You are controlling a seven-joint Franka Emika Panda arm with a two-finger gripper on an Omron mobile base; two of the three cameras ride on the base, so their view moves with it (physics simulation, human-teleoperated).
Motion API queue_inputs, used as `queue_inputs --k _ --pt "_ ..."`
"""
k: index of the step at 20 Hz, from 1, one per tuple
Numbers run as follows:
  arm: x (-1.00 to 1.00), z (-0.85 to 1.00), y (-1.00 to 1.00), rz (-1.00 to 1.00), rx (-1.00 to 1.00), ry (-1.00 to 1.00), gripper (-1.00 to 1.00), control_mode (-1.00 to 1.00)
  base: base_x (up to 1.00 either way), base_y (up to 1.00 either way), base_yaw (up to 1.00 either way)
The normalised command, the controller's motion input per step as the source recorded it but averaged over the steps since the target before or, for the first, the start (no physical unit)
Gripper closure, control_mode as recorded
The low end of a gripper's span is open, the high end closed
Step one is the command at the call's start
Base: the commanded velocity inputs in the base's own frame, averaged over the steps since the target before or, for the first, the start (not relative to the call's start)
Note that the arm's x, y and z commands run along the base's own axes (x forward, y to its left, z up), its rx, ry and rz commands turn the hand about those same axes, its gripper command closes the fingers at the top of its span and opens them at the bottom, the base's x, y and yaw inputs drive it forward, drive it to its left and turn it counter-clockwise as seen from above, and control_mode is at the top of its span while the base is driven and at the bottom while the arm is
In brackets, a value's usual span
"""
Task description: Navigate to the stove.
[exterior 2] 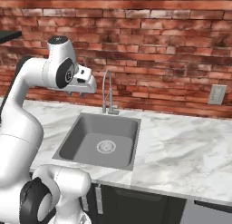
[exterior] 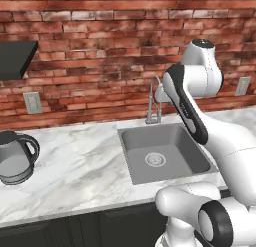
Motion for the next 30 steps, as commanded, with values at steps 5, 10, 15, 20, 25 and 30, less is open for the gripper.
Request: queue_inputs --k 5,10,15,20,25,30 --pt "0.00 0.00 0.00 0.00 0.00 0.00 -1.00 1.00 -0.34 0.00 0.01" --pt "0.00 0.00 0.00 0.00 0.00 0.00 -1.00 1.00 -0.46 0.00 0.41" --pt "0.00 0.00 0.00 0.00 0.00 0.00 -1.00 1.00 -0.35 0.00 0.93" --pt "0.00 0.00 0.00 0.00 0.00 0.00 -1.00 1.00 -0.23 0.00 1.00" --pt "0.00 0.00 0.00 0.00 0.00 0.00 -1.00 1.00 -0.11 0.00 0.98" --pt "0.00 0.00 0.00 0.00 0.00 0.00 -1.00 1.00 -0.17 0.00 1.00"
